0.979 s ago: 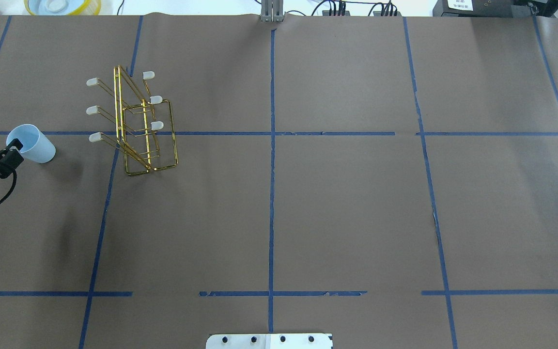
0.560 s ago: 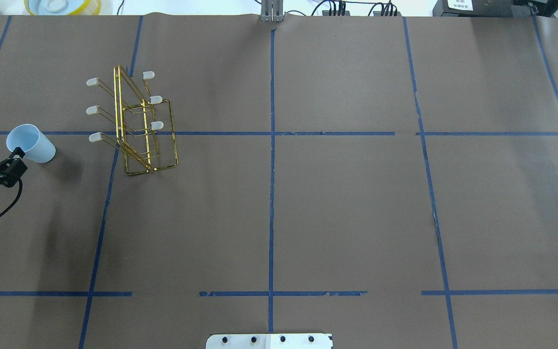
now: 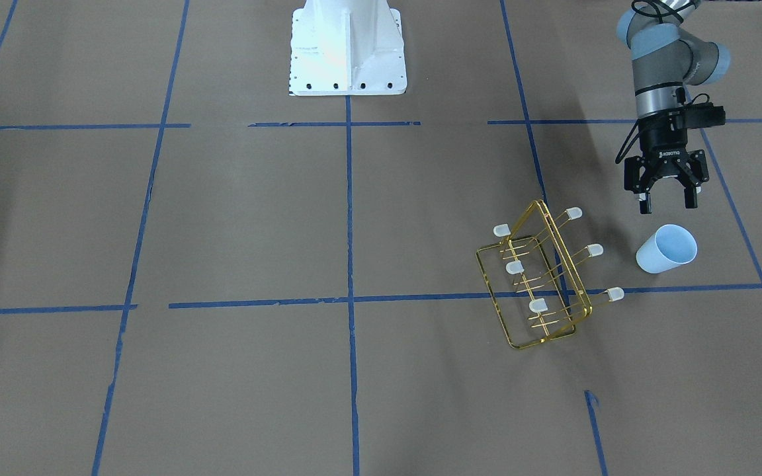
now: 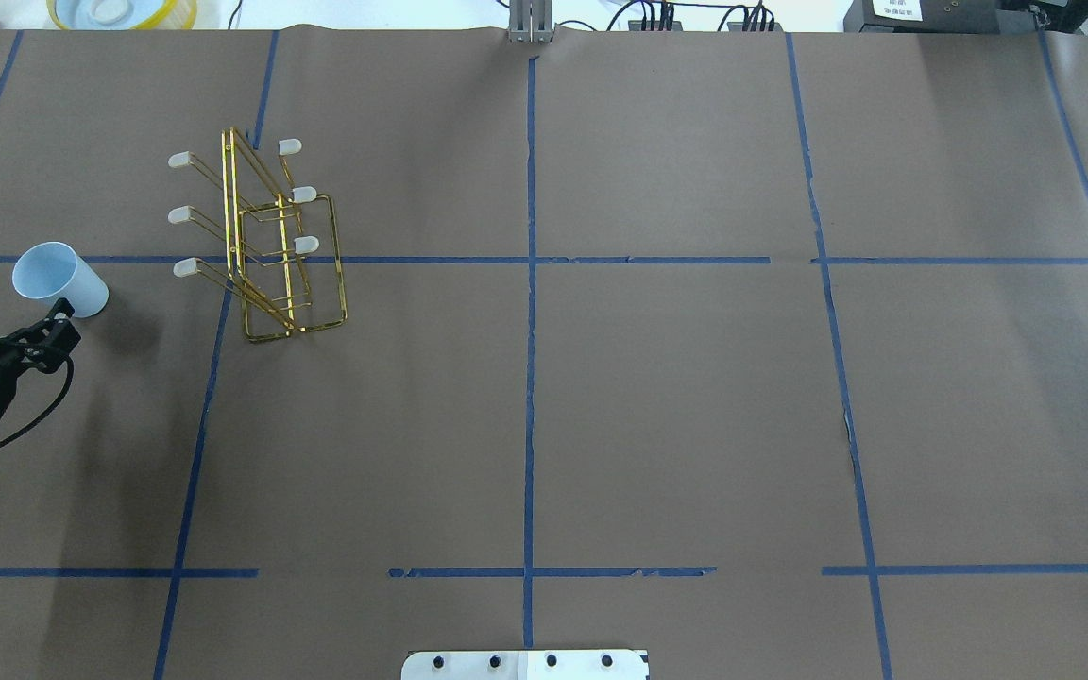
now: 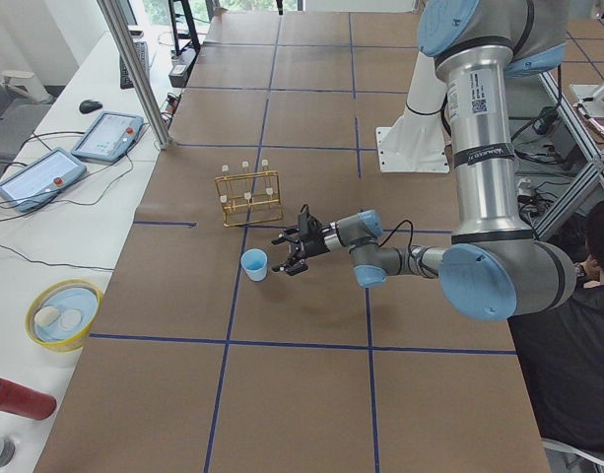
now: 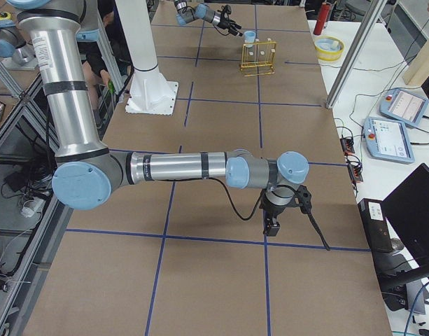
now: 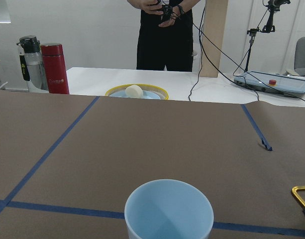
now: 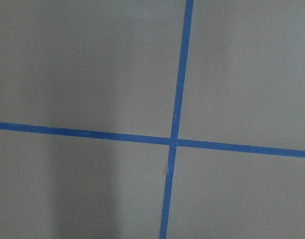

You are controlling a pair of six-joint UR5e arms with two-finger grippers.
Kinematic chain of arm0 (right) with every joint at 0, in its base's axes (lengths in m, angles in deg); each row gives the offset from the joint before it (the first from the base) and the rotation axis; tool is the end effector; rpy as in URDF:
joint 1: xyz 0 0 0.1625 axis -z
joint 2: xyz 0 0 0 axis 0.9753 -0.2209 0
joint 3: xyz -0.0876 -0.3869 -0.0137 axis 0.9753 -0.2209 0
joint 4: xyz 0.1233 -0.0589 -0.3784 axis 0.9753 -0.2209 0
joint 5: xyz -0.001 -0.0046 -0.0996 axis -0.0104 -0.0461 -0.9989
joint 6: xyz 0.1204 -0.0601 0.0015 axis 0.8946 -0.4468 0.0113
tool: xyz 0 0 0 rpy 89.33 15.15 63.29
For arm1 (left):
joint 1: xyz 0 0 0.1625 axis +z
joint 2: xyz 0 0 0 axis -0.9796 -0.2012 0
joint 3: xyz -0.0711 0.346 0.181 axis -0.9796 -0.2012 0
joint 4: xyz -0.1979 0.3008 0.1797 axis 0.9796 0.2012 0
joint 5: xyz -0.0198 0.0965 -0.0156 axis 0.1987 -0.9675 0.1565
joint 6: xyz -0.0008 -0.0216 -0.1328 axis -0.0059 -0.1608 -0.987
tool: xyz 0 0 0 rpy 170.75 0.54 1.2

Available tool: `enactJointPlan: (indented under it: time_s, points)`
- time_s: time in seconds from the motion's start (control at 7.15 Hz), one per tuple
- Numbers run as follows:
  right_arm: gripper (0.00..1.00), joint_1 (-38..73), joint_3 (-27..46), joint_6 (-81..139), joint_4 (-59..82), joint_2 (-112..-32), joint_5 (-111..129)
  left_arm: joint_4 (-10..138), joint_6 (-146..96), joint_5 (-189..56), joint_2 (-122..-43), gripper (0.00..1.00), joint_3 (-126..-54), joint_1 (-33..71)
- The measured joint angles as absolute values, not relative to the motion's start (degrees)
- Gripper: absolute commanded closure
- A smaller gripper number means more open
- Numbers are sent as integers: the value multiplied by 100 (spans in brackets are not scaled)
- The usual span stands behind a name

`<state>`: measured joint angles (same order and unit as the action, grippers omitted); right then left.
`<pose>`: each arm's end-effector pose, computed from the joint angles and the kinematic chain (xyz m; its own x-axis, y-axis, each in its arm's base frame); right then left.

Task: Hang cup on cup holder
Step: 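Close the left gripper on the blue cup's rim and lift it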

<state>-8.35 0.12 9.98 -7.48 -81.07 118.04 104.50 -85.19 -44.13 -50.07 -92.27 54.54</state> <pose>0.0011 -0.5530 0.6248 0.7398 -0.0882 0.6670 0.1098 0.9939 0.0097 0.2894 -0.3802 0.5766 0.6875 -0.1085 -0.7181 0.6846 0.4268 0.5909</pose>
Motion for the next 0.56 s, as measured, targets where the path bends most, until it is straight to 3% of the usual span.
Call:
enactJointPlan:
  time_s: [0.56]
  points:
    - [0,-837,12,998,-748,-8107,11804,10490,-8537,-4392,-5267,0,-8796,5474]
